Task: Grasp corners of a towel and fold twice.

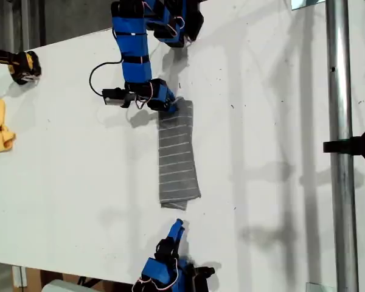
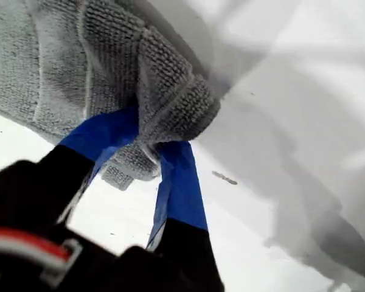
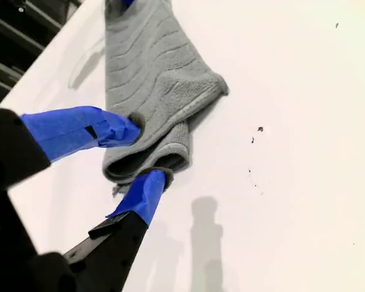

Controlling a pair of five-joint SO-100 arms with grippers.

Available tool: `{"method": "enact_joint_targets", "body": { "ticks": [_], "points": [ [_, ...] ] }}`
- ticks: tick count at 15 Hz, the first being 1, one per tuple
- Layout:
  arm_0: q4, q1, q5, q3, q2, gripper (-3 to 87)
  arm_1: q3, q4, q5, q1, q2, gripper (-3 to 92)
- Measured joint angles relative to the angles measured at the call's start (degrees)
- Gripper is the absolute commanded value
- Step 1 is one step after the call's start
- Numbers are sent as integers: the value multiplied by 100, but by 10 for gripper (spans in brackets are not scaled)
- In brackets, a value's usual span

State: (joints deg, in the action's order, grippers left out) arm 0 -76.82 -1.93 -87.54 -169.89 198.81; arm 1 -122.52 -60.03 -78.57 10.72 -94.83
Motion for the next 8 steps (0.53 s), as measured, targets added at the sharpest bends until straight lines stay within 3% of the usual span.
{"method": "enact_joint_targets", "body": {
  "ticks": [6, 8],
  "points": [
    [0, 0, 0, 0, 0, 127, -448, 729, 70, -185, -369, -1],
    [0, 0, 0, 0, 0, 126, -782, 334, 44, -193, -1257, -2]
  ]
}}
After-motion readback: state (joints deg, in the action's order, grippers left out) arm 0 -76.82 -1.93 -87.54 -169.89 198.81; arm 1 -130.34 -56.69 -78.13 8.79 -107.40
